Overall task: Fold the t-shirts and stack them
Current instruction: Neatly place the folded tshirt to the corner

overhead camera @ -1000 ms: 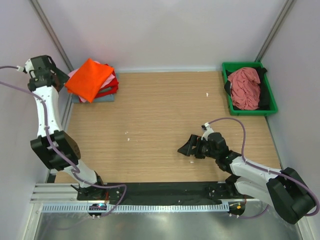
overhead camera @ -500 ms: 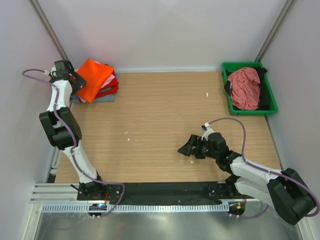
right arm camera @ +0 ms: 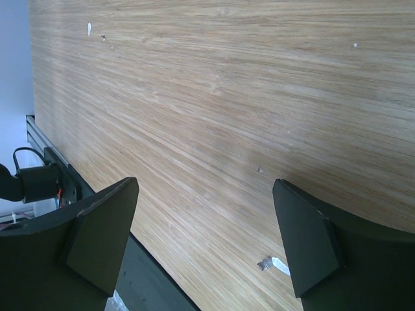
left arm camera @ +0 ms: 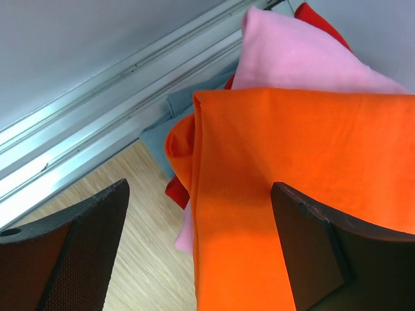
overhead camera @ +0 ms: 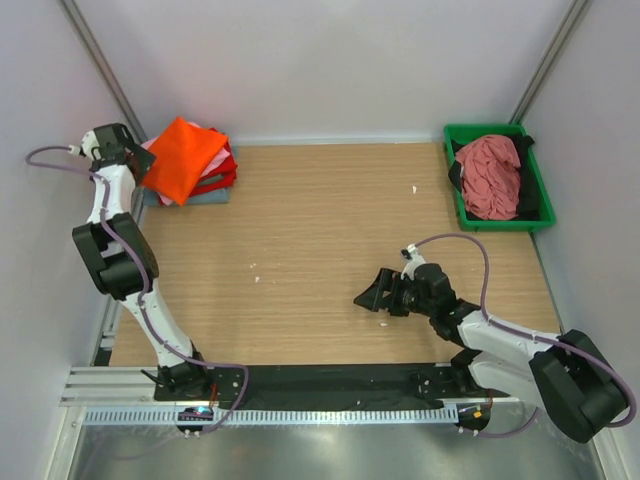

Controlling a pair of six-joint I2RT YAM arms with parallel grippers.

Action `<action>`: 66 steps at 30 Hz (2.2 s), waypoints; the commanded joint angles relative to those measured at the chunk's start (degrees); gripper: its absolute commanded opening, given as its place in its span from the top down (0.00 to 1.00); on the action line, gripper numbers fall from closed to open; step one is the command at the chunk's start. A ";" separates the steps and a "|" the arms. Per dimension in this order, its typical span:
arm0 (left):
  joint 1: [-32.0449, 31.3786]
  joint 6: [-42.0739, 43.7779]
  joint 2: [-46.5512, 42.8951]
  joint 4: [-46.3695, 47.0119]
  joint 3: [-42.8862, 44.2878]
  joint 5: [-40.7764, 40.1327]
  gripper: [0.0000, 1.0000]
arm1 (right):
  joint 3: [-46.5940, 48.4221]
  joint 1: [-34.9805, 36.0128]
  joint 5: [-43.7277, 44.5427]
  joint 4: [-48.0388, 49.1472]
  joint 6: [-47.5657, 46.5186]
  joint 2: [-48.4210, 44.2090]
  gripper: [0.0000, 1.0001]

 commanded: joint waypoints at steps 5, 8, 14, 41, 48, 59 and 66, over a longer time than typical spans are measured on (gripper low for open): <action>0.97 -6.20 -1.82 15.76 -8.12 -0.81 0.14 | 1.47 0.24 -0.50 0.30 -1.78 2.61 0.09; 1.06 -8.48 -1.47 20.95 -11.38 -0.54 0.19 | 1.82 0.15 -0.68 0.47 -1.87 3.23 0.09; 1.06 -9.37 -0.32 25.79 -12.62 -1.67 0.27 | 2.53 0.15 -1.12 0.74 -2.13 4.89 0.08; 1.59 -11.04 -1.81 32.73 -17.96 -1.59 0.14 | 3.85 -1.16 -3.49 1.70 -2.66 8.41 0.08; 2.99 -15.69 0.03 39.93 -20.96 0.43 0.19 | 4.02 -1.16 -4.02 1.79 -2.84 9.11 0.08; 4.40 -20.96 3.02 47.92 -22.01 2.62 0.24 | 5.34 -1.52 -5.33 2.14 -3.10 11.92 0.08; 5.89 -30.45 3.81 57.69 -27.91 7.89 0.19 | 5.87 -2.04 -6.30 2.76 -3.28 13.51 0.09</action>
